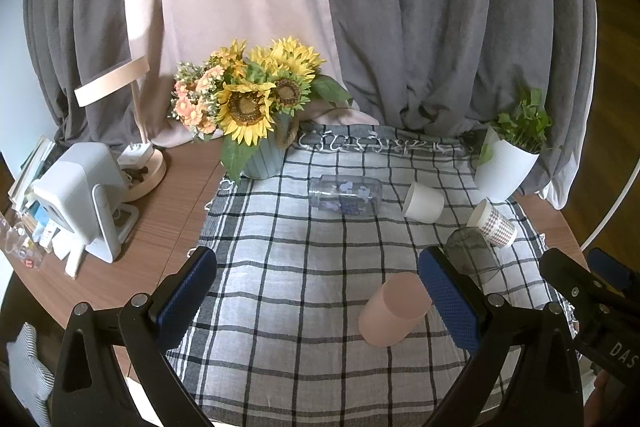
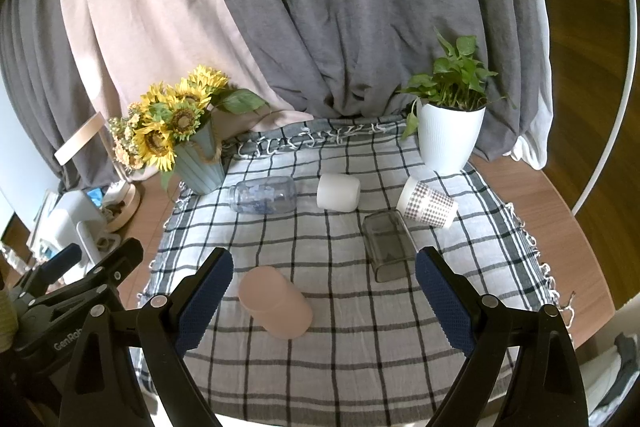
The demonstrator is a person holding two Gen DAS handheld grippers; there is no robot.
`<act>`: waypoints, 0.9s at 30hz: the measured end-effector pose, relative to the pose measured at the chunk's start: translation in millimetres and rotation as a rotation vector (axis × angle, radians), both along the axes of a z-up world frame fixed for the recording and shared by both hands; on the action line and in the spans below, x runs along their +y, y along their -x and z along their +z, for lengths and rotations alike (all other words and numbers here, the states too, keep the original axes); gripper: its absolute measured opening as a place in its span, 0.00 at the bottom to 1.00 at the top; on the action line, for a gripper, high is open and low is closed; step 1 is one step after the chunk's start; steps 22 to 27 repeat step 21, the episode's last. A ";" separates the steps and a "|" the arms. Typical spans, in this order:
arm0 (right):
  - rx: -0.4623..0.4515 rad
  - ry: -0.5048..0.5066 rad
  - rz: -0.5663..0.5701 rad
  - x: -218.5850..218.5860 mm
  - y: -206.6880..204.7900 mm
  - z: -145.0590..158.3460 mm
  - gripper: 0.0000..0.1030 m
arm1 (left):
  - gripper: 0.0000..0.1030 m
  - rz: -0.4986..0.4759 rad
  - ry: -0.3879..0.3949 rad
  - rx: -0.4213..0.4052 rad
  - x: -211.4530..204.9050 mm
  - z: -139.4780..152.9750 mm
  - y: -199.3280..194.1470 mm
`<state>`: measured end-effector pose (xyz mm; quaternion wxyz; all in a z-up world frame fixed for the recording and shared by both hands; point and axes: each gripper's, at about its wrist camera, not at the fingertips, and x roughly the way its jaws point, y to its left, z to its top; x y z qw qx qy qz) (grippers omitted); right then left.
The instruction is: Flip cup upside down
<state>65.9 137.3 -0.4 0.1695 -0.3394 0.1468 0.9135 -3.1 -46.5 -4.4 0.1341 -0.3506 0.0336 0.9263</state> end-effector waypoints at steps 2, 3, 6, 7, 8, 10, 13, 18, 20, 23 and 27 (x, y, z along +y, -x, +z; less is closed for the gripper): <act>0.000 0.001 0.001 -0.7 -1.1 0.1 0.90 | 1.00 0.001 0.000 -0.001 -0.2 -0.3 0.3; 0.001 0.000 0.001 -0.8 -1.4 0.4 0.90 | 1.00 0.002 -0.001 -0.002 -0.6 -0.1 -0.1; 0.001 0.001 0.001 -0.6 -1.2 0.2 0.90 | 1.00 0.004 -0.001 -0.002 -1.6 0.4 -0.9; 0.002 0.000 0.001 -1.6 -2.1 0.2 0.90 | 1.00 0.003 -0.001 -0.002 -1.7 0.4 -0.9; 0.002 0.000 0.002 -1.8 -2.3 0.1 0.90 | 1.00 0.003 -0.001 -0.003 -2.1 0.4 -1.0; 0.001 0.002 0.003 -1.9 -2.7 0.3 0.90 | 1.00 0.004 -0.002 -0.003 -2.2 0.4 -1.4; 0.001 0.001 0.004 -1.6 -3.0 0.4 0.90 | 1.00 0.004 -0.002 -0.004 -2.6 0.6 -2.1; 0.002 0.000 0.004 -1.8 -3.1 0.6 0.90 | 1.00 0.002 -0.001 -0.003 -2.7 0.7 -2.1; 0.002 0.000 0.004 -1.6 -3.4 0.7 0.90 | 1.00 0.003 -0.002 -0.002 -2.9 0.7 -3.1; 0.002 0.000 0.003 -1.9 -3.2 0.6 0.90 | 1.00 0.003 0.000 -0.002 -2.9 0.7 -3.0; 0.002 0.000 0.003 -1.9 -3.2 0.6 0.90 | 1.00 0.003 0.000 -0.002 -2.9 0.7 -3.0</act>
